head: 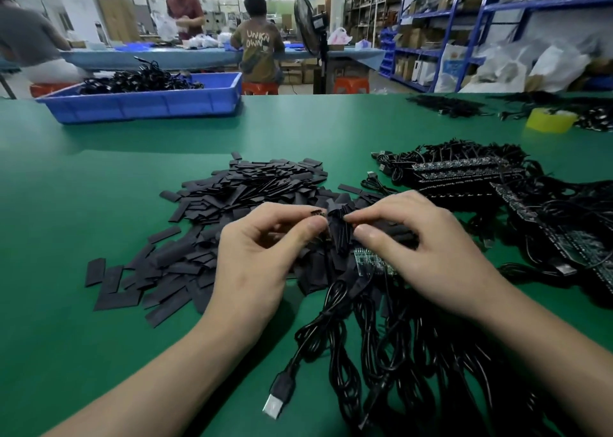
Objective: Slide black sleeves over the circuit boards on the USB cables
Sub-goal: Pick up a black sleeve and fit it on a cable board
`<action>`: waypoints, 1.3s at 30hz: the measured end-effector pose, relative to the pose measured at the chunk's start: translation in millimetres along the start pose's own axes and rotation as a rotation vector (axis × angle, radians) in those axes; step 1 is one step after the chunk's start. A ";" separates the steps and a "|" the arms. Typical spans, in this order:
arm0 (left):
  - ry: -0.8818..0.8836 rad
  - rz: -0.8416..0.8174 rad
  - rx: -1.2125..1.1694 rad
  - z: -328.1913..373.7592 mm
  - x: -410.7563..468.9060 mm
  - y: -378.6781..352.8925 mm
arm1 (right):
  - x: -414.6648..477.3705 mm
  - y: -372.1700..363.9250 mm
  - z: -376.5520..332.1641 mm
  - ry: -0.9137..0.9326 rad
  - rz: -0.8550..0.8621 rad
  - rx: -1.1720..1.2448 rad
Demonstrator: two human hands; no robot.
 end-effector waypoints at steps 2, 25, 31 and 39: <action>-0.064 -0.046 0.059 2.7 -1.1 -3.0 | -3.6 -11.9 -11.7 0.039 -0.052 0.051; -0.239 -0.299 0.449 38.8 -38.9 -38.6 | -6.6 -7.9 22.3 -0.377 0.149 0.692; -0.353 -0.464 0.472 41.2 -47.2 -49.8 | -3.7 5.8 34.5 -0.450 0.229 1.012; -0.226 -0.134 0.889 8.8 -4.4 -4.2 | -6.5 83.9 51.6 -0.180 0.716 0.974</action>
Point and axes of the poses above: each hand's wrist, its own x-axis towards the middle knuckle, its own y-axis out of the back of the hand, z = x × y, the point moved 7 cm from there along x, towards the middle knuckle, and after that the axes turned 11 degrees about -x, right-handed, at the moved point
